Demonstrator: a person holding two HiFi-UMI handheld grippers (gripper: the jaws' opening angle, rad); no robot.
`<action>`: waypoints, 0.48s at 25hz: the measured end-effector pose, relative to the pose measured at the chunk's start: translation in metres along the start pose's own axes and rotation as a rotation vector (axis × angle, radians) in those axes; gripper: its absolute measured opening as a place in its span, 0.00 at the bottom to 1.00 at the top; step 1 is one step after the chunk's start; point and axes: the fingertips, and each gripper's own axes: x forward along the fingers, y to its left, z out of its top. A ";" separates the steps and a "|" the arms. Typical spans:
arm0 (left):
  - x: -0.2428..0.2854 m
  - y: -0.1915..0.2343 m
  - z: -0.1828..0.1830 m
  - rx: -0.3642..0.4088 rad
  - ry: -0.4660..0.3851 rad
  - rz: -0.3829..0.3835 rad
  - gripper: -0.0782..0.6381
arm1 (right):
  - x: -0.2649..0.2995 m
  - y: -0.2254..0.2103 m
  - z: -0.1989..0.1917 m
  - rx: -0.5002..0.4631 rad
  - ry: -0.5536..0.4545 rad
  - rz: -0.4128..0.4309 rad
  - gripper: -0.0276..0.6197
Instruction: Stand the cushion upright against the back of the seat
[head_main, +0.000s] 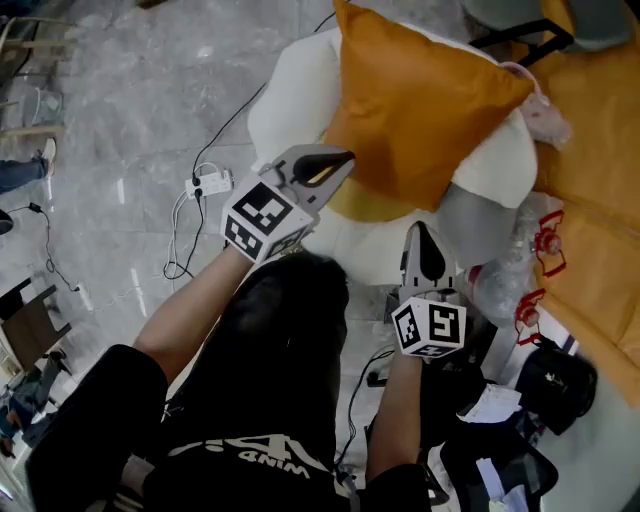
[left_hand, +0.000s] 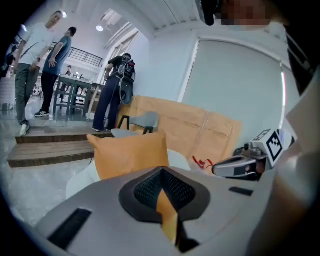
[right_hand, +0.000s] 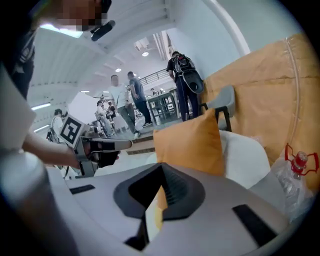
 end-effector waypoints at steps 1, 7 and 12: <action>-0.013 -0.016 0.010 -0.002 -0.003 -0.025 0.12 | -0.015 0.012 0.010 -0.004 -0.001 0.024 0.07; -0.096 -0.104 0.073 -0.005 -0.040 -0.139 0.12 | -0.106 0.085 0.069 -0.046 -0.035 0.160 0.07; -0.162 -0.157 0.120 0.019 -0.076 -0.188 0.12 | -0.169 0.135 0.124 -0.051 -0.097 0.212 0.08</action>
